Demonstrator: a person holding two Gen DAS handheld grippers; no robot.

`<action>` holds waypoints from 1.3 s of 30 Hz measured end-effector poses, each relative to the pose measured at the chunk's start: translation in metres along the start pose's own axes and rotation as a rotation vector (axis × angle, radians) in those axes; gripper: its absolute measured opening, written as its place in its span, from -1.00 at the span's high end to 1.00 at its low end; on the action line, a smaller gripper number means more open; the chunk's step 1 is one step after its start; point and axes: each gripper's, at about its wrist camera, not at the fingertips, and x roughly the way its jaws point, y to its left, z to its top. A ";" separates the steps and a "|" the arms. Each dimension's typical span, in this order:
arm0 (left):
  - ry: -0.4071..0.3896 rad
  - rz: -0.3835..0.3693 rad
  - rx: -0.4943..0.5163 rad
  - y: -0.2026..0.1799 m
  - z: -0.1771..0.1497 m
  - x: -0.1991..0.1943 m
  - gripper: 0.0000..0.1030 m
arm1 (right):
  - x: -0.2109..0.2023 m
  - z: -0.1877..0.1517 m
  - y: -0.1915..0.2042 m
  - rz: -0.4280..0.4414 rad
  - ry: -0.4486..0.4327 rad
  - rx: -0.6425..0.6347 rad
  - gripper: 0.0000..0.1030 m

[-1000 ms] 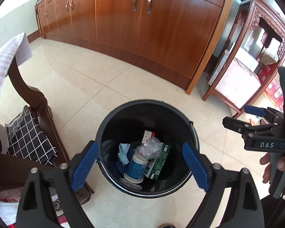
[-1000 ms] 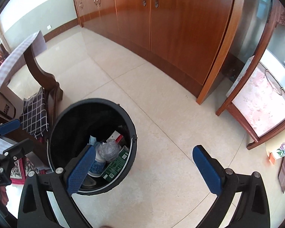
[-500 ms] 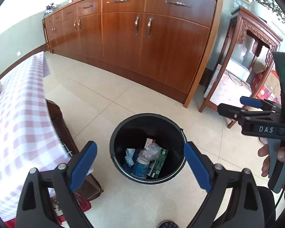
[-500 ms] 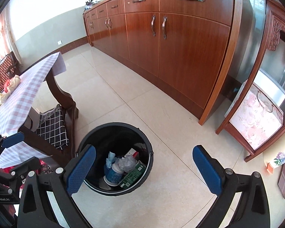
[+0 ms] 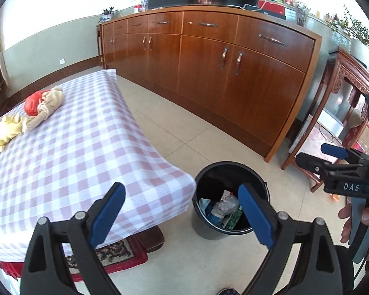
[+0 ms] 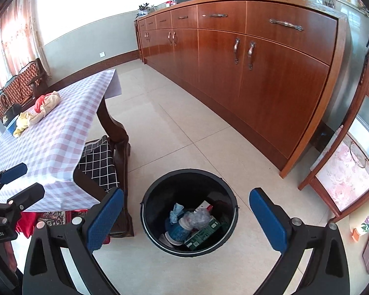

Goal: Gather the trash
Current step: 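Move both grippers back toward the table, then grasp the yellow towel with the left gripper while the right grasps the beige cloth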

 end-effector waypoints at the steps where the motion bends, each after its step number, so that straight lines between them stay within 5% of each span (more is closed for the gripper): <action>1: -0.005 0.013 -0.011 0.007 -0.001 -0.004 -0.82 | 0.000 0.002 0.008 0.010 -0.002 -0.010 -1.00; 11: -0.067 0.258 -0.175 0.103 -0.021 -0.044 -0.82 | 0.001 0.022 0.112 0.152 -0.111 -0.119 -1.00; 22: -0.114 0.425 -0.313 0.213 -0.042 -0.087 -0.82 | 0.026 0.064 0.265 0.231 -0.071 -0.231 -1.00; 30: -0.116 0.472 -0.378 0.289 -0.031 -0.091 -0.75 | 0.071 0.097 0.359 0.302 -0.027 -0.278 -1.00; 39: -0.108 0.447 -0.414 0.341 -0.012 -0.063 -0.65 | 0.138 0.129 0.410 0.345 0.040 -0.207 -0.95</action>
